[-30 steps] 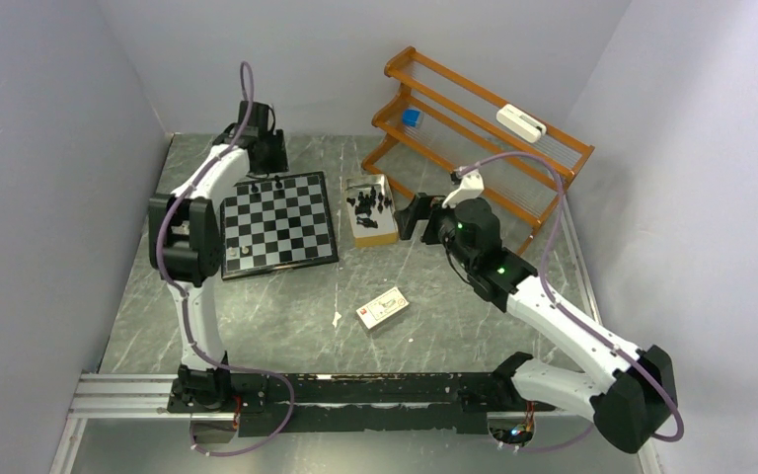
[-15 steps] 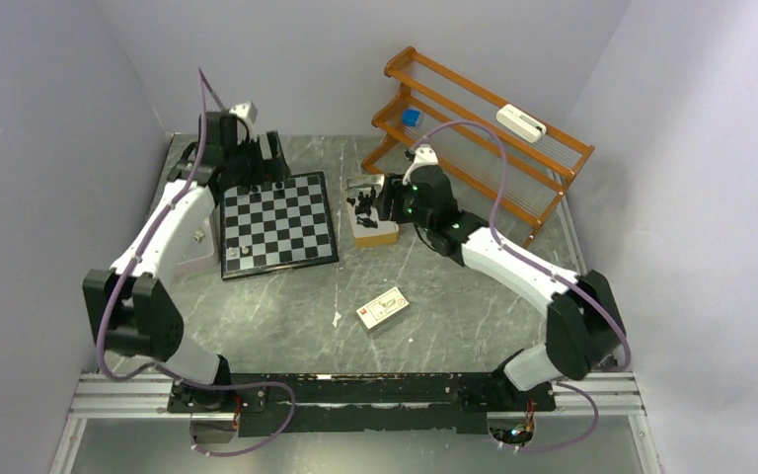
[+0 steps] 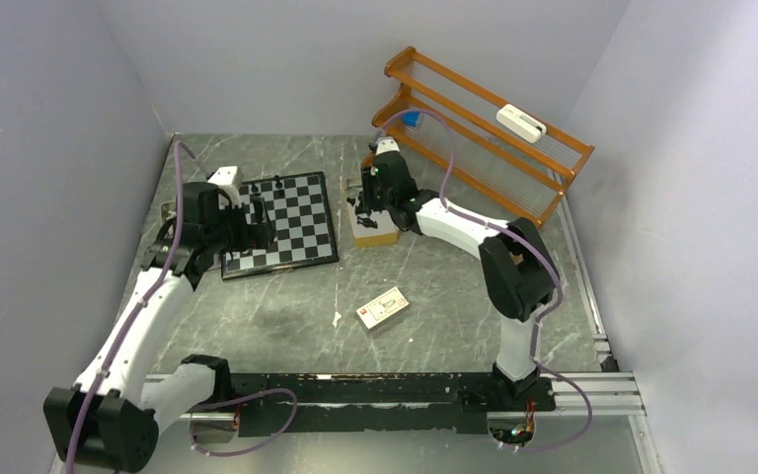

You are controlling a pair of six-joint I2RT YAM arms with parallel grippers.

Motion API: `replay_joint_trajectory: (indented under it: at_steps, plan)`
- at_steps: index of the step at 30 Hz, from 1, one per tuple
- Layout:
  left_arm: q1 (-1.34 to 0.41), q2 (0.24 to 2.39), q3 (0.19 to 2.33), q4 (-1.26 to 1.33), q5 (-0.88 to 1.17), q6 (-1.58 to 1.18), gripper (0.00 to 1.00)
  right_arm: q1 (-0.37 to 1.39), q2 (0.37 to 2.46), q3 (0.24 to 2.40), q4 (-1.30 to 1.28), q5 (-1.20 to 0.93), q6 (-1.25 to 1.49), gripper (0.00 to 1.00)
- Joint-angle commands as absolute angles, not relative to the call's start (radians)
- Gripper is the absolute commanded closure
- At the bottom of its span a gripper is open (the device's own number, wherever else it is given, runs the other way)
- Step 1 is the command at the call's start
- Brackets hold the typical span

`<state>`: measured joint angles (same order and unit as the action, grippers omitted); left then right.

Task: Set up the chess pieces on the board
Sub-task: Pick up the chess piece from the storage box.

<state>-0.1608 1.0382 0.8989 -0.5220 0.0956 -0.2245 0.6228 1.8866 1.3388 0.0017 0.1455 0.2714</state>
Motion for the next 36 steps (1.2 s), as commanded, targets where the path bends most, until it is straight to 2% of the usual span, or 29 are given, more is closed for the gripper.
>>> replay_joint_trajectory:
  at_steps: [1, 18, 24, 36]
  plan:
    - [-0.164, 0.951, 0.874, -0.502, 0.011, -0.209, 0.02, 0.622, 1.982, 1.432, 0.005, 0.16, 0.228, 0.65]
    - [-0.165, 0.913, 0.896, -0.527, -0.038, -0.203, 0.02, 0.654, 2.224, 1.631, -0.031, 0.281, 0.161, 0.71]
    - [-0.165, 0.913, 0.897, -0.526, -0.041, -0.203, 0.02, 0.66, 2.24, 1.627, -0.025, 0.323, 0.139, 0.73]
    - [-0.165, 0.919, 0.899, -0.526, -0.035, -0.202, 0.02, 0.659, 2.267, 1.645, -0.026, 0.31, 0.13, 0.84]
